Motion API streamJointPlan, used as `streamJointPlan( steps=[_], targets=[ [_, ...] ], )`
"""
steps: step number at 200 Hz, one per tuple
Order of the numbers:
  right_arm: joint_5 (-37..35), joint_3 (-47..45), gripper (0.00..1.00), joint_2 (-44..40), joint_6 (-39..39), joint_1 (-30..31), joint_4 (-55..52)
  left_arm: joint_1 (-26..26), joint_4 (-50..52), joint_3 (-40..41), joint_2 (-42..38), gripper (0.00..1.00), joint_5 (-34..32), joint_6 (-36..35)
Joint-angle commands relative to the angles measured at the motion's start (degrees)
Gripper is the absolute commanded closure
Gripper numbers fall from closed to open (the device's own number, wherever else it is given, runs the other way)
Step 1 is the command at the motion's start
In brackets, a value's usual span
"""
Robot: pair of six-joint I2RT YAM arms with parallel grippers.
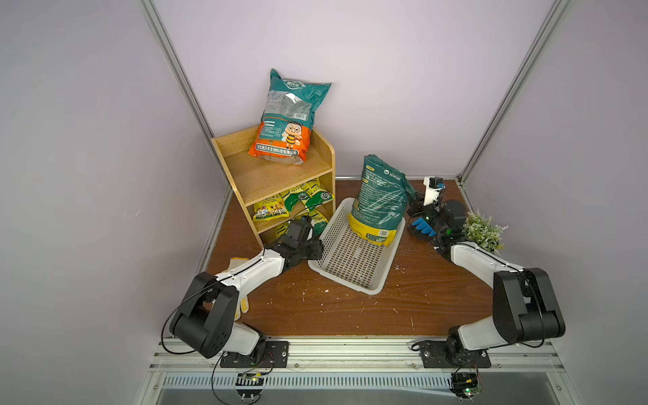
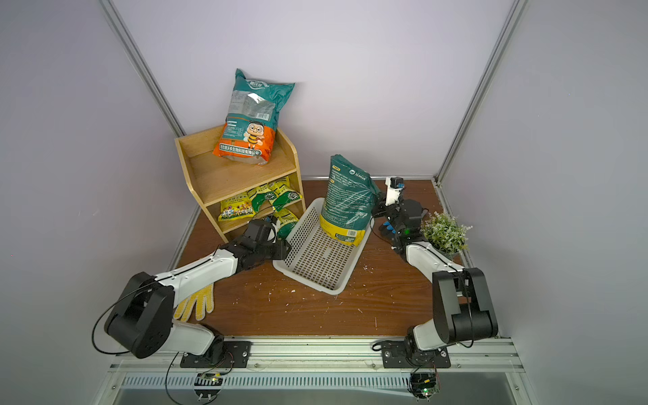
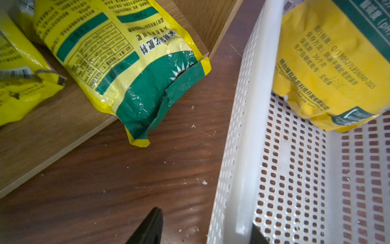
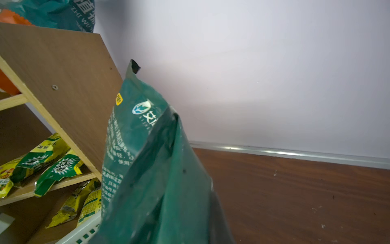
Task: Take down the fertilizer bag from the shelf
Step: Place the fertilizer bag in the storage box.
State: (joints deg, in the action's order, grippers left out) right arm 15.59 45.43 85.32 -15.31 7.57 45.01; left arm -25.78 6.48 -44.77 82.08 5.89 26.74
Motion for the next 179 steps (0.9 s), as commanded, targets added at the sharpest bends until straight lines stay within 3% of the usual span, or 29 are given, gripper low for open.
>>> streamJointPlan(
  steps=[1, 15, 27, 41, 47, 50, 53, 107, 152, 170, 179],
  targets=[
    [-1.0, 2.6, 1.0, 2.8, -3.8, -0.4, 1.0, 1.4, 5.4, 1.1, -0.4, 0.41, -4.8, -0.4],
    [3.6, 4.8, 0.93, 5.1, -5.2, -0.4, 0.9, 1.4, 5.5, 0.7, -0.7, 0.35, -5.1, 0.0],
    [6.8, 6.5, 0.8, 6.0, -7.3, -0.4, 1.0, 1.4, 5.7, 0.2, -1.0, 0.29, -5.3, 0.3],
    [8.6, 9.0, 0.45, 5.8, -10.3, -0.4, -0.5, 1.5, 6.1, -0.6, -1.6, 0.24, -5.4, 0.6],
    [9.3, 10.1, 0.22, 5.4, -10.9, -0.4, -1.5, 1.4, 6.2, -1.0, -2.0, 0.23, -5.5, 0.6],
    [9.5, 10.7, 0.05, 5.2, -11.2, -0.4, -2.0, 1.4, 6.2, -1.2, -2.2, 0.22, -5.5, 0.5],
    [9.5, 11.2, 0.01, 4.9, -11.4, -0.4, -2.4, 1.4, 6.3, -1.3, -2.4, 0.21, -5.5, 0.6],
    [10.6, 19.0, 0.0, 0.2, -12.8, -0.4, -9.8, 1.4, 10.2, -9.3, -6.8, 0.12, -6.9, -2.7],
    [7.8, 21.9, 0.0, -4.3, -6.5, 0.1, -18.5, 1.1, 13.6, -15.7, -10.2, 0.08, -6.6, -4.8],
    [3.2, 24.0, 0.01, -6.6, -0.5, 2.8, -24.3, 0.3, 13.6, -17.3, -11.8, 0.07, -5.7, -5.2],
    [-2.6, 26.7, 0.0, -7.1, 5.0, 5.8, -29.9, -0.5, 13.6, -18.4, -12.3, 0.07, -5.5, -5.4]
  ],
)
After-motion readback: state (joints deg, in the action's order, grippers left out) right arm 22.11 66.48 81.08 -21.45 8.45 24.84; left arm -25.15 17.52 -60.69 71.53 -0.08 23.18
